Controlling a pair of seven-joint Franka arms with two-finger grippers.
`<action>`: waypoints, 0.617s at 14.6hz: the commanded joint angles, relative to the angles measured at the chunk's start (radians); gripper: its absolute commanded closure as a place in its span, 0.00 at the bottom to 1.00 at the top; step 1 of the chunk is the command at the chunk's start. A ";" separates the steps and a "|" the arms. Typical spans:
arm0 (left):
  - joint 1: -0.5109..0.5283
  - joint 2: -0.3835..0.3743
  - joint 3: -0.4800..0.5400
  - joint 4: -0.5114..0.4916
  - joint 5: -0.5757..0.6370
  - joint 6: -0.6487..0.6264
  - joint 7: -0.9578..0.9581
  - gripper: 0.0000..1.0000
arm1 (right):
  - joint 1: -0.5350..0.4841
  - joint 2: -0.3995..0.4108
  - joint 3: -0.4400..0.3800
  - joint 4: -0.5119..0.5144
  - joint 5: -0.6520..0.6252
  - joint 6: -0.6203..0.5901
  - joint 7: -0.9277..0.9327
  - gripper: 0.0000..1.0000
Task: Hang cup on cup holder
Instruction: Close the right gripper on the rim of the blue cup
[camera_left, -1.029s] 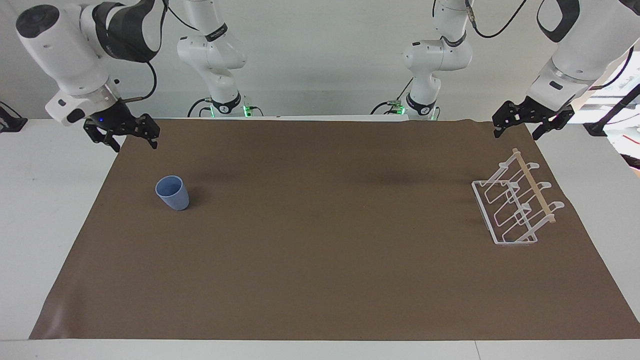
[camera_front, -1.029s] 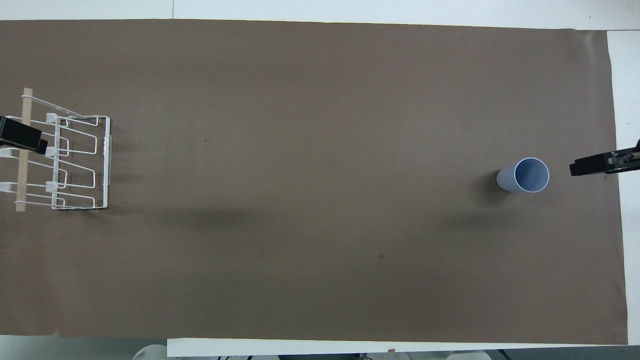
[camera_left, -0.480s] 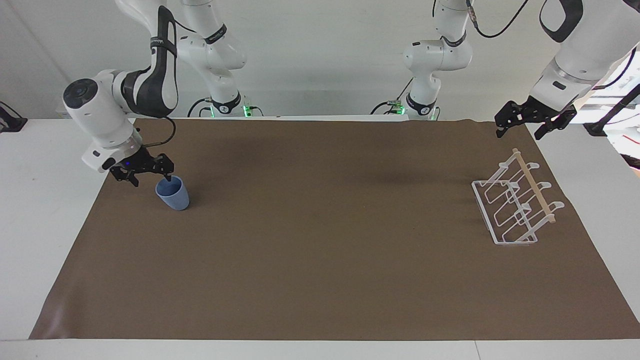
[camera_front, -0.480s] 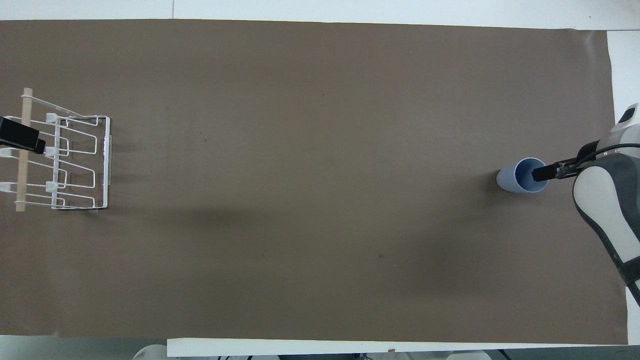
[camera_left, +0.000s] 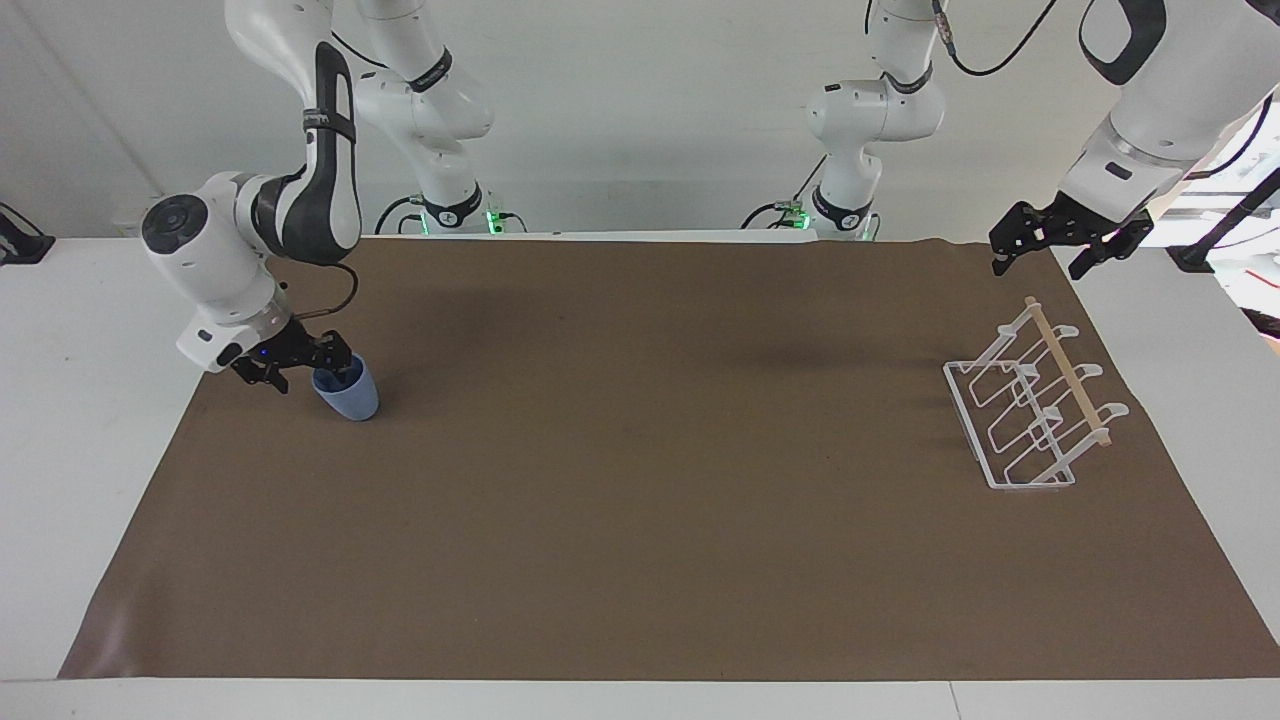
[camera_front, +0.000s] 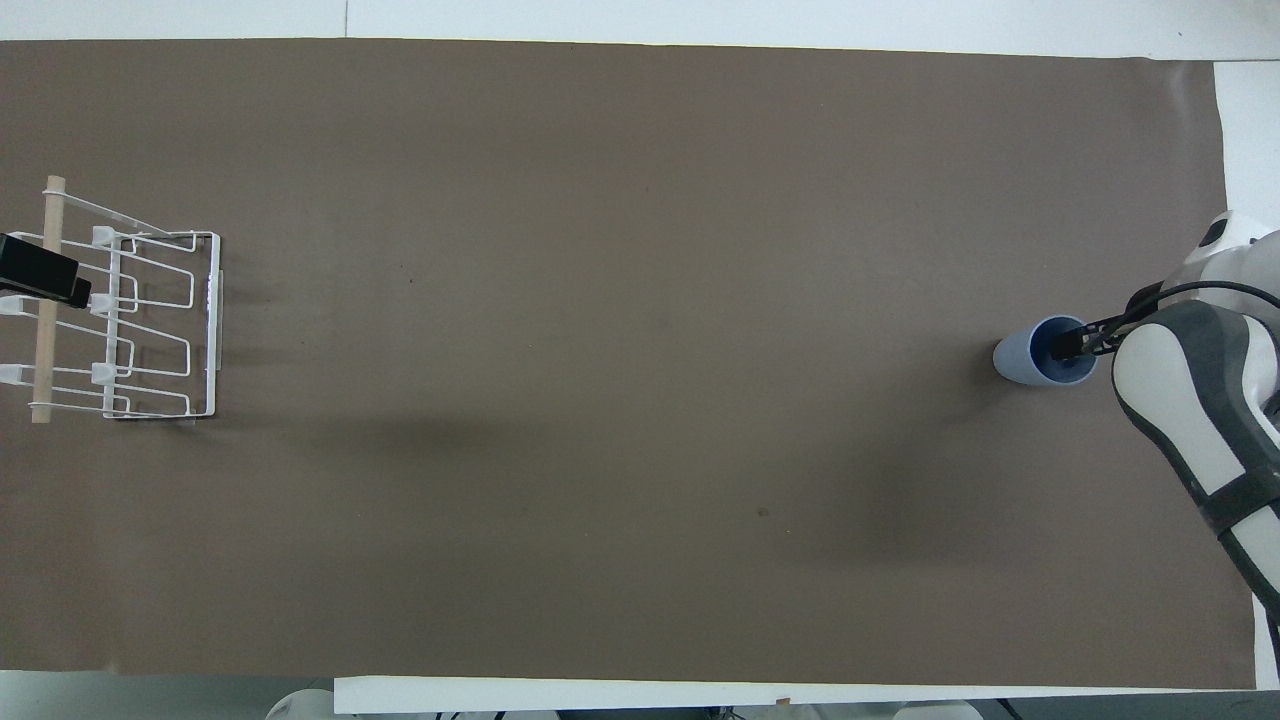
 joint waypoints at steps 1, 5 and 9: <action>0.000 -0.020 0.004 -0.021 0.007 0.015 0.017 0.00 | -0.004 -0.005 0.006 -0.014 0.007 0.015 -0.023 0.95; 0.000 -0.020 0.004 -0.021 0.007 0.015 0.017 0.00 | 0.005 -0.003 0.009 0.000 0.007 -0.007 -0.021 1.00; 0.000 -0.020 0.004 -0.021 0.007 0.015 0.017 0.00 | 0.005 -0.009 0.017 0.125 0.158 -0.206 -0.092 1.00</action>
